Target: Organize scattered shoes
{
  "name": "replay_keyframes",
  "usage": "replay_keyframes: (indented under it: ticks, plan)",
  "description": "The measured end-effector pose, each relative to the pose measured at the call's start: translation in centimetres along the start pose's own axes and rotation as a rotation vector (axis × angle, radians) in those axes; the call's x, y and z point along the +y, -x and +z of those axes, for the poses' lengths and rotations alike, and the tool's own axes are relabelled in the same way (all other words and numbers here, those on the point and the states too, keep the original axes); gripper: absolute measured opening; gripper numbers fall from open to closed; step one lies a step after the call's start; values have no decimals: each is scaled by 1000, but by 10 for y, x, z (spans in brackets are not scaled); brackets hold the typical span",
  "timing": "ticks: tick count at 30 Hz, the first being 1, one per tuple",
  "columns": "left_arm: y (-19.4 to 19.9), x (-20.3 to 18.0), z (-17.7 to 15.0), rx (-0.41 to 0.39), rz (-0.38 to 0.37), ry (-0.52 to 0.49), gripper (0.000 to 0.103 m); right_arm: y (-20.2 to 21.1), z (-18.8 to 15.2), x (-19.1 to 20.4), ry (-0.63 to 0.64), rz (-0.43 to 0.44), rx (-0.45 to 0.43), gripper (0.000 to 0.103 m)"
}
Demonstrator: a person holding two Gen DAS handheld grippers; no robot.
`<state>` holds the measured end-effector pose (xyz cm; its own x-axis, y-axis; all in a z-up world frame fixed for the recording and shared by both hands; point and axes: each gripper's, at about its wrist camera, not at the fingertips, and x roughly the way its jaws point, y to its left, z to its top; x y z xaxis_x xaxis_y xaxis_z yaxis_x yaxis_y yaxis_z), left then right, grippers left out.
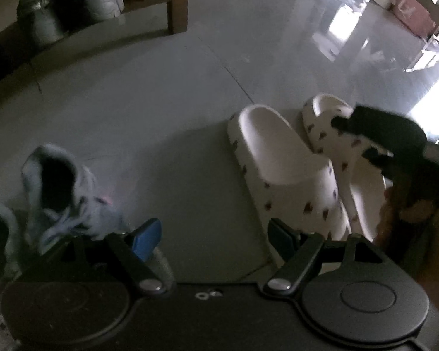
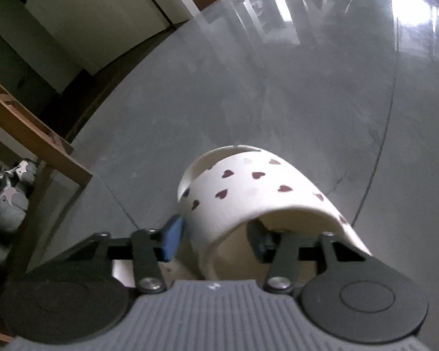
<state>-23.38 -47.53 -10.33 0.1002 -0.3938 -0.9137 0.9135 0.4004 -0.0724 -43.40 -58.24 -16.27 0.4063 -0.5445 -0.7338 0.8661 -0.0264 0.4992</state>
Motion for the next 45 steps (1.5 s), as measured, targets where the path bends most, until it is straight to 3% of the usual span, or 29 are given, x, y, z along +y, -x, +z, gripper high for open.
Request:
replay_keyframes:
  ticks: [5,9,15,19,22,23,27,33,40,45]
  plan:
    - [-5,-1,6,-7,-8,10,80,-1,3,0,55,42,-2,20]
    - [-4,-1,7,-9,-13,-3,80,27,3,9,216,79,-80,18]
    - [10,1,1,-29,-10,-45,80,81,18,31,445,211,-146,18]
    - [29,6,-6,-50,-10,-67,80,108,22,49,576,311,-117,18]
    - [41,13,-12,-61,2,-71,80,133,21,65,733,437,-24,18]
    - [47,17,-16,-63,7,-71,80,140,18,77,854,497,36,18]
    - [57,27,-28,-51,11,-56,80,143,4,102,1116,570,216,18]
    - [64,37,-52,-13,20,-16,80,125,-24,127,1392,684,561,18]
    - [73,42,-79,0,26,46,80,90,-89,160,1888,698,962,18]
    - [69,53,-78,-11,59,90,80,74,-129,181,2158,670,1134,18]
